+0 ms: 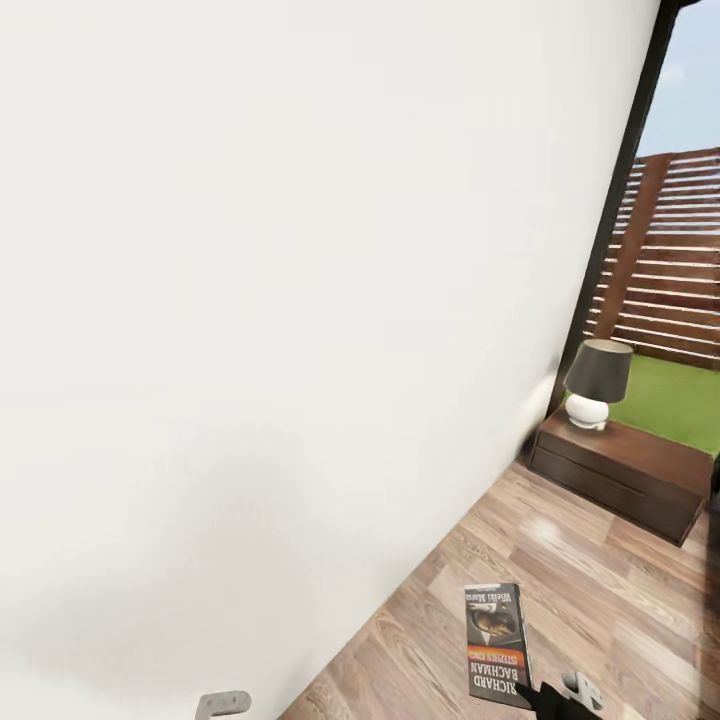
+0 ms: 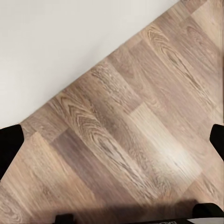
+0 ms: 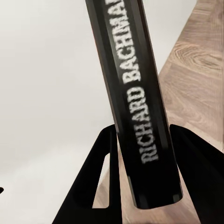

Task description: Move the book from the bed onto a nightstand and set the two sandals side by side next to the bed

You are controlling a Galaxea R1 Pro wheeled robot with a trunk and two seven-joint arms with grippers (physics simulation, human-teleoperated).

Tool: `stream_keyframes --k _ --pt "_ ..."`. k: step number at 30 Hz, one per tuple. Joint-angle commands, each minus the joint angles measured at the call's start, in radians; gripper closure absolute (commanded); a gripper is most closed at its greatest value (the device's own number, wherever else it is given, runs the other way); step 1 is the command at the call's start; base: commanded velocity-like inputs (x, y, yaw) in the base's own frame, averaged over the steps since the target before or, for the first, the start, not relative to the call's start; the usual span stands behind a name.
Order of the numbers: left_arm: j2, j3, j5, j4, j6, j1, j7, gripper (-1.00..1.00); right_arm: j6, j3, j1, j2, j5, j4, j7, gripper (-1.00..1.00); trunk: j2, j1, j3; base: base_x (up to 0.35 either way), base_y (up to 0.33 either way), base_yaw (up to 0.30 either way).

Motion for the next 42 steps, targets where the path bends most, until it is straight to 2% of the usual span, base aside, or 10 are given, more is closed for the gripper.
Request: stream_keyframes --k 1,10,42 --pt "0.000 0.006 0.007 0.001 0.000 -0.001 -0.007 -1.00 0.011 -0.002 -0.001 0.000 -0.011 0.000 0.004 1.00 -0.001 0.001 -0.002 0.304 0.052 -0.299" --pt "0.000 0.006 0.007 0.001 0.000 -0.001 -0.007 -1.00 0.011 -0.002 -0.001 0.000 -0.011 0.000 0.004 1.00 -0.001 0.001 -0.002 0.198 0.038 -0.299" --pt "0.000 0.006 0.007 0.001 0.000 -0.001 -0.007 -1.00 0.011 -0.002 -0.001 0.001 -0.011 0.000 0.004 1.00 -0.001 0.001 -0.002 0.002 0.000 -0.299"
